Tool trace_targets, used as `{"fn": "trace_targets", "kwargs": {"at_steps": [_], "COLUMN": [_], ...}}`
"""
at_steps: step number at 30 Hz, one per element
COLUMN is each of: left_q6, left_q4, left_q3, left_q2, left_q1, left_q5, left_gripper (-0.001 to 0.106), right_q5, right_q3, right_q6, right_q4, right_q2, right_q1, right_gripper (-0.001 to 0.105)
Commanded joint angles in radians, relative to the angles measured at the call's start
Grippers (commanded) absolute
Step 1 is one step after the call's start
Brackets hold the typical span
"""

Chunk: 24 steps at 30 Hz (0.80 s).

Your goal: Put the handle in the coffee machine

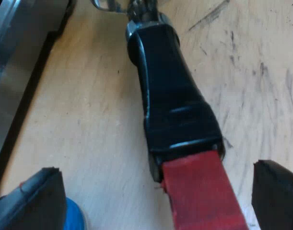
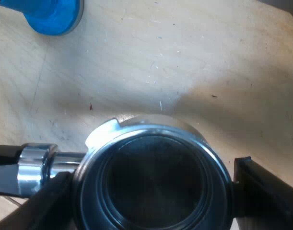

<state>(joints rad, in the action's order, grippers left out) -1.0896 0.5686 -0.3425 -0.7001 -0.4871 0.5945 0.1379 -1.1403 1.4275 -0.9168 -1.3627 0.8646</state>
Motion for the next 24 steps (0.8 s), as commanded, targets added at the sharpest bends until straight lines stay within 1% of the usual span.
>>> {"fn": "trace_targets", "kwargs": {"at_steps": [1,2,3,5,6,8,9,10,11,13,16,20,24], "left_q6": [-0.006,-0.006,-0.006,-0.006,-0.006,-0.006,-0.006,-0.006,-0.006,-0.006,-0.006,-0.006,-0.006], "left_q4": [-0.013,-0.01,-0.01,-0.007,-0.008,-0.008,-0.008,-0.008,-0.006,-0.006,-0.006,-0.006,-0.006], "left_q3": [-0.004,-0.004,-0.004,-0.004,-0.004,-0.004,-0.004,-0.004,-0.004,-0.004,-0.004,-0.004,-0.004], "left_q2": [-0.002,-0.002,-0.002,-0.002,-0.002,-0.002,-0.002,-0.002,-0.002,-0.002,-0.002,-0.002,-0.002], "left_q1": [0.002,0.002,0.002,0.002,0.002,0.002,0.002,0.002,0.002,0.002,0.002,0.002,0.002], "left_q5": [0.009,0.009,0.009,0.009,0.009,0.009,0.009,0.009,0.009,0.009,0.009,0.021,0.032], "left_gripper": [0.077,0.072,0.069,0.05,0.045,0.029,0.029,0.024,0.015,0.007,0.0,0.0,0.0], "right_q5": [0.024,0.024,0.024,0.024,0.024,0.024,0.024,0.024,0.024,0.024,0.024,0.024,0.024], "right_q3": [-0.008,-0.008,-0.008,-0.008,-0.008,-0.008,-0.008,-0.008,-0.008,-0.008,-0.008,-0.008,-0.008], "right_q6": [0.004,0.004,0.004,0.004,0.004,0.004,0.004,0.004,0.004,0.004,0.004,-0.013,-0.013], "right_q4": [0.007,0.007,0.007,0.007,0.007,0.007,0.007,0.007,0.007,0.007,0.007,0.007,0.007], "right_q2": [0.014,0.014,0.014,0.014,0.014,0.014,0.014,0.014,0.014,0.014,0.014,0.014,0.014], "right_q1": [0.001,0.001,0.001,0.001,0.001,0.001,0.001,0.001,0.001,0.001,0.001,0.001,0.001], "right_gripper": [0.0,0.0,0.0,0.0,0.0,0.0,0.0,0.0,0.0,0.0,0.0,0.0,0.0]}}
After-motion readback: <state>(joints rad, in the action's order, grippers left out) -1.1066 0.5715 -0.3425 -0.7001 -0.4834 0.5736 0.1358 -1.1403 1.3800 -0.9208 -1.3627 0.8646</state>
